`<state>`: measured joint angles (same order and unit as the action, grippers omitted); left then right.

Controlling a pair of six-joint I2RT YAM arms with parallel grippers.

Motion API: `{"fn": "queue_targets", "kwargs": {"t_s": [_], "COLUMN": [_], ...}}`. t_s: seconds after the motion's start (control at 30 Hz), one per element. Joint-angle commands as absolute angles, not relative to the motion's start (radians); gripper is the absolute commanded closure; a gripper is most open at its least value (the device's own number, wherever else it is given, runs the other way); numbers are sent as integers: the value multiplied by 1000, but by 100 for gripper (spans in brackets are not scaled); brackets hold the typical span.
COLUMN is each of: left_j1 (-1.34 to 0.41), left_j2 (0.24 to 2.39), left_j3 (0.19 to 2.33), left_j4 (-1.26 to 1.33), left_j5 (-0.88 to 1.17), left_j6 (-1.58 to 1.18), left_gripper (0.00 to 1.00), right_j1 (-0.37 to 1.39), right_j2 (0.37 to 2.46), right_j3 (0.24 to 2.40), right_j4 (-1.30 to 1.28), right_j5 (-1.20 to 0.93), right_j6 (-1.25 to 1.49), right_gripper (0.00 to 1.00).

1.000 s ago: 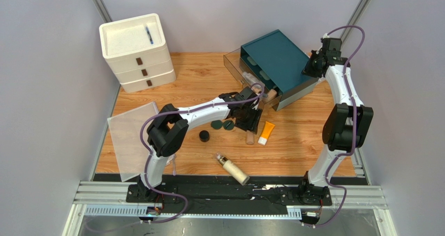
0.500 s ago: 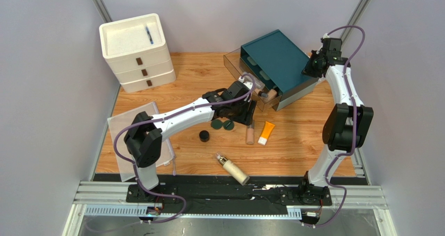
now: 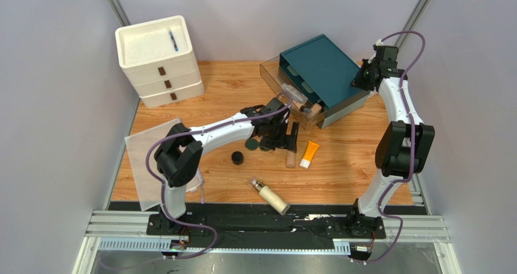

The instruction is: Organize the makeup

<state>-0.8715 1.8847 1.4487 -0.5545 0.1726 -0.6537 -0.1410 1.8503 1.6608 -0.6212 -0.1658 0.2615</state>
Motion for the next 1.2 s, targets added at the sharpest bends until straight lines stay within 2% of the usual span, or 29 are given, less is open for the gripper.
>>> {"fn": "queue_targets", "kwargs": {"t_s": [0.0,0.2,0.43,0.7,0.9,1.0,1.17], "left_j1": [-862,-862,-861,-865,-877,-882,-884], "left_j2": [1971,2078,2074,2111,2154,2181,2246], "left_j3": [1578,1663,1629,1600,1624,1638,1693], "left_j4": [-552,-620,-649,-624,-644,-685,-781], "left_j5": [229,232,222,291,311,311,288], "left_j6": [-758,-879,-969,-1063,-1080,-1074,-1042], "left_gripper": [5,8,19,26,29,35,34], "right_j1": [-126,-126,-126,-126,-126,-126,-126], "right_j2": [1908,1899,1891,1891,1890,1890,1894], "right_j3": [1592,1583,1565,1563,1560,1557,1554], "right_j4": [-733,-733,-715,-710,-709,-706,-704], "right_j5": [-199,-206,-212,-218,-216,-215,-218], "right_j6": [253,253,261,265,264,265,267], "right_gripper": [98,98,98,98,98,98,98]}}
